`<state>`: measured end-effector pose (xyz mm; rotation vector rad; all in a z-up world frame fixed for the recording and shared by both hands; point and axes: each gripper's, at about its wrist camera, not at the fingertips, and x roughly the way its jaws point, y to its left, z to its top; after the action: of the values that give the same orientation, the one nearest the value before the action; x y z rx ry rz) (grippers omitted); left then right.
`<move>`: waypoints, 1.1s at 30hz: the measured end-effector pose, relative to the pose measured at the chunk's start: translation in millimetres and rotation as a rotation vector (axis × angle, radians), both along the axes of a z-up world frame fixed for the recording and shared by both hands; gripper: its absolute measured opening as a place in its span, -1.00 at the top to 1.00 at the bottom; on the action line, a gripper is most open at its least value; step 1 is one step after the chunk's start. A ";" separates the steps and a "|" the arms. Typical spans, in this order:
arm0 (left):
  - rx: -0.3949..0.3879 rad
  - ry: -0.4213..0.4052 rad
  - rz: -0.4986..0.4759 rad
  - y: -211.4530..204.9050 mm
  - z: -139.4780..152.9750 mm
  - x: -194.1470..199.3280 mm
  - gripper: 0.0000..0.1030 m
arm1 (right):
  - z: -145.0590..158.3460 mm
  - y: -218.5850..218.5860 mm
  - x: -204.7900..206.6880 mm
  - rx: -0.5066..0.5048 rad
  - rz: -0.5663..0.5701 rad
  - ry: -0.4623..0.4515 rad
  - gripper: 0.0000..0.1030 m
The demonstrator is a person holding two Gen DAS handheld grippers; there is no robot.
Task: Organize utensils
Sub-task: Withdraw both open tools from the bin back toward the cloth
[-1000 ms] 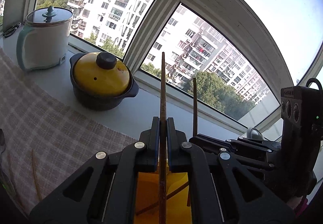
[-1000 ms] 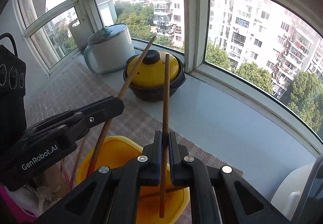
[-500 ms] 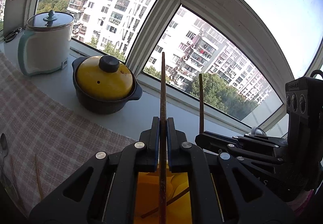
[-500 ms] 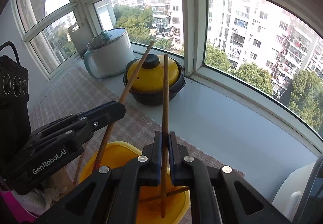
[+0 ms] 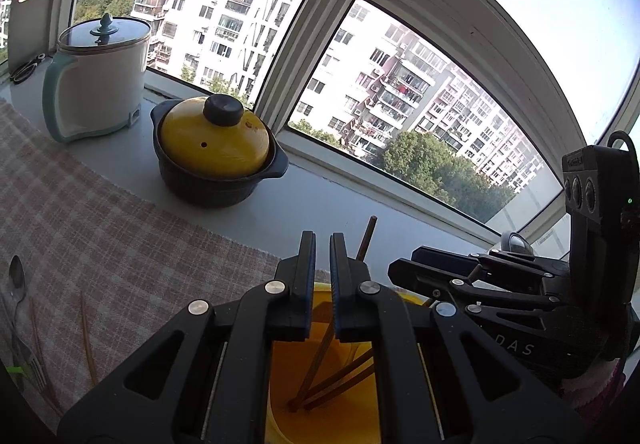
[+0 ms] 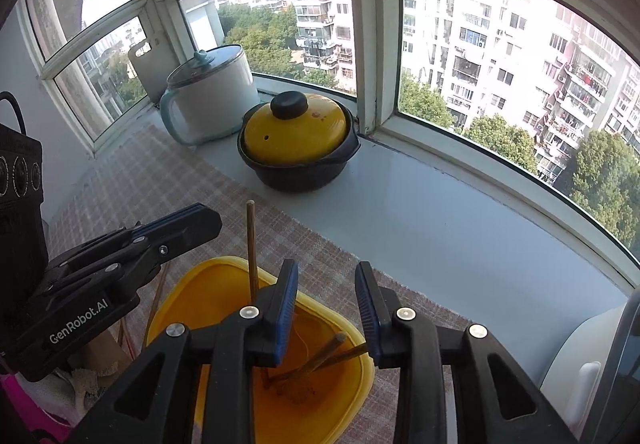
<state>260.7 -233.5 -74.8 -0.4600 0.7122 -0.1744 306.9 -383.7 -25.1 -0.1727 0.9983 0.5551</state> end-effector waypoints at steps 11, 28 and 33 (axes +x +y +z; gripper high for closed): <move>0.014 0.020 -0.004 9.5 5.3 -16.8 0.92 | 10.8 2.3 -17.7 -0.034 -0.011 -0.062 -0.09; 0.033 0.047 -0.036 31.9 20.2 -68.2 0.38 | 36.7 5.9 -73.7 -0.052 -0.051 -0.143 -0.54; 0.053 0.068 -0.040 45.5 19.0 -82.1 0.17 | 43.3 7.7 -90.9 -0.038 -0.069 -0.157 -0.69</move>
<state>178.6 -188.0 -55.8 -0.4031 0.7912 -0.1781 215.9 -376.0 18.3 -0.2121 0.8589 0.4529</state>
